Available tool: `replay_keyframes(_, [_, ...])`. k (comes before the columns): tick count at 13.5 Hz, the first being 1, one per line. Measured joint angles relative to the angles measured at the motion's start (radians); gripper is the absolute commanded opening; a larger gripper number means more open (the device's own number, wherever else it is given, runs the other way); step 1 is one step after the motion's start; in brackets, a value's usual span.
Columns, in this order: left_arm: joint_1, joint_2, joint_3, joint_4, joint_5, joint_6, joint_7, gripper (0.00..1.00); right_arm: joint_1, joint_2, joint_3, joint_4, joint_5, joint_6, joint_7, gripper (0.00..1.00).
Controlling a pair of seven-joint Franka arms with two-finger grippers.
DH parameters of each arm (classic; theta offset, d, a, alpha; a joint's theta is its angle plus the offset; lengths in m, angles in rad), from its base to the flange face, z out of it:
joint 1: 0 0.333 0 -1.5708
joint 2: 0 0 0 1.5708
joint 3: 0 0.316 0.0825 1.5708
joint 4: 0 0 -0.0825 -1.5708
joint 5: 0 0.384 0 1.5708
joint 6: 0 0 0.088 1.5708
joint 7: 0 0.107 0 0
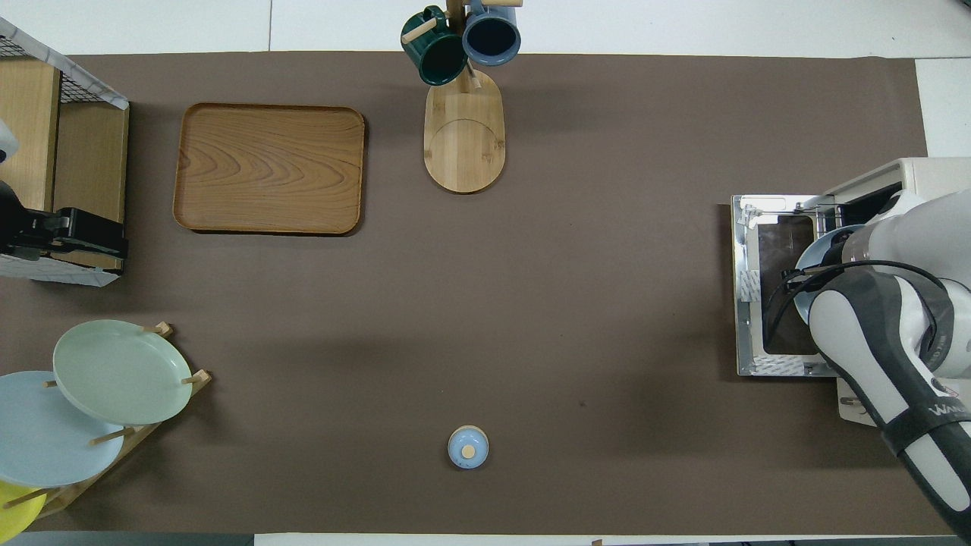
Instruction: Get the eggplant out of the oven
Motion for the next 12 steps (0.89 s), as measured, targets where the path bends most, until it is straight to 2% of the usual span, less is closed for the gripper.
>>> replay_keyframes(3, [0.000, 0.000, 0.000, 0.000, 0.000, 0.000, 0.000, 1.00, 0.137, 0.004, 0.006, 0.096, -0.005, -0.131, 0.127, 0.00])
replay_keyframes(8, [0.000, 0.000, 0.000, 0.000, 0.000, 0.000, 0.000, 1.00, 0.394, 0.030, 0.010, 0.158, -0.005, -0.154, 0.336, 0.00])
replay_keyframes(10, [0.000, 0.000, 0.000, 0.000, 0.000, 0.000, 0.000, 1.00, 0.504, 0.079, 0.012, 0.226, -0.005, -0.167, 0.473, 0.00])
replay_keyframes(12, [0.000, 0.000, 0.000, 0.000, 0.000, 0.000, 0.000, 1.00, 0.611, 0.199, 0.013, 0.380, -0.004, -0.200, 0.638, 0.00])
